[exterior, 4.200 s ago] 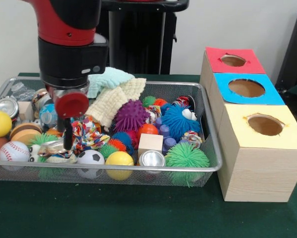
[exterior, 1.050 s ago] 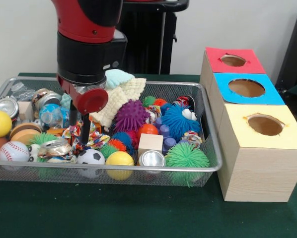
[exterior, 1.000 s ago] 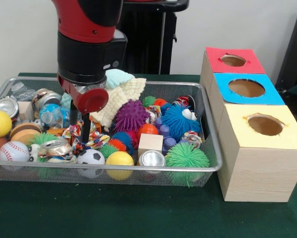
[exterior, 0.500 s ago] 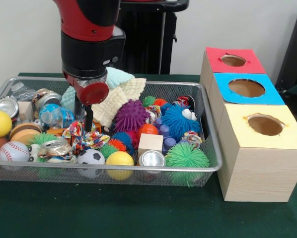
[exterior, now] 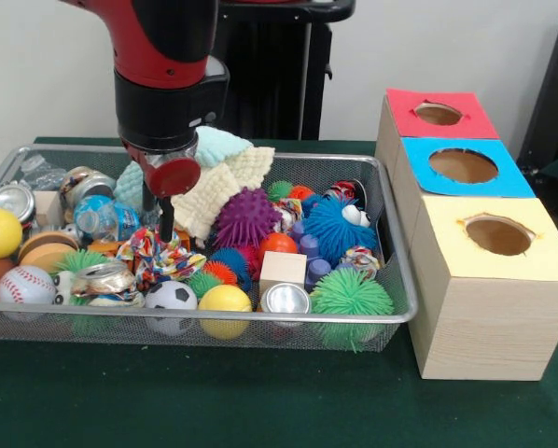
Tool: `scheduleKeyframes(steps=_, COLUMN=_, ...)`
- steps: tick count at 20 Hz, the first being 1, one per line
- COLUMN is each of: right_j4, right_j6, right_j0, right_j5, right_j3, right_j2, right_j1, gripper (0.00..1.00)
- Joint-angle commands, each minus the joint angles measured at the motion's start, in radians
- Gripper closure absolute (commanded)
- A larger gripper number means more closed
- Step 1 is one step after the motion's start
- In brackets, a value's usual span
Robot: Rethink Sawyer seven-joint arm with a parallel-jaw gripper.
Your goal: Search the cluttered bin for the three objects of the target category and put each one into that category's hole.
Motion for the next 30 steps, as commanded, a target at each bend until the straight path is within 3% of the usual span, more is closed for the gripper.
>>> scheduleKeyframes(steps=1, right_j4=-0.063, right_j6=-0.014, right_j0=0.001, right_j5=-0.082, right_j3=0.013, right_j2=0.098, right_j1=0.096, gripper=0.0)
scheduleKeyframes(steps=10, right_j4=-0.098, right_j6=-0.009, right_j0=0.032, right_j5=-0.118, right_j3=-0.048, right_j2=0.087, right_j1=0.163, gripper=0.0)
scheduleKeyframes(steps=20, right_j4=-0.122, right_j6=-0.058, right_j0=-0.005, right_j5=-0.146, right_j3=-0.125, right_j2=0.121, right_j1=0.25, gripper=0.0)
scheduleKeyframes(steps=30, right_j4=-0.124, right_j6=-0.06, right_j0=-0.012, right_j5=-0.132, right_j3=-0.064, right_j2=0.128, right_j1=0.195, gripper=0.0)
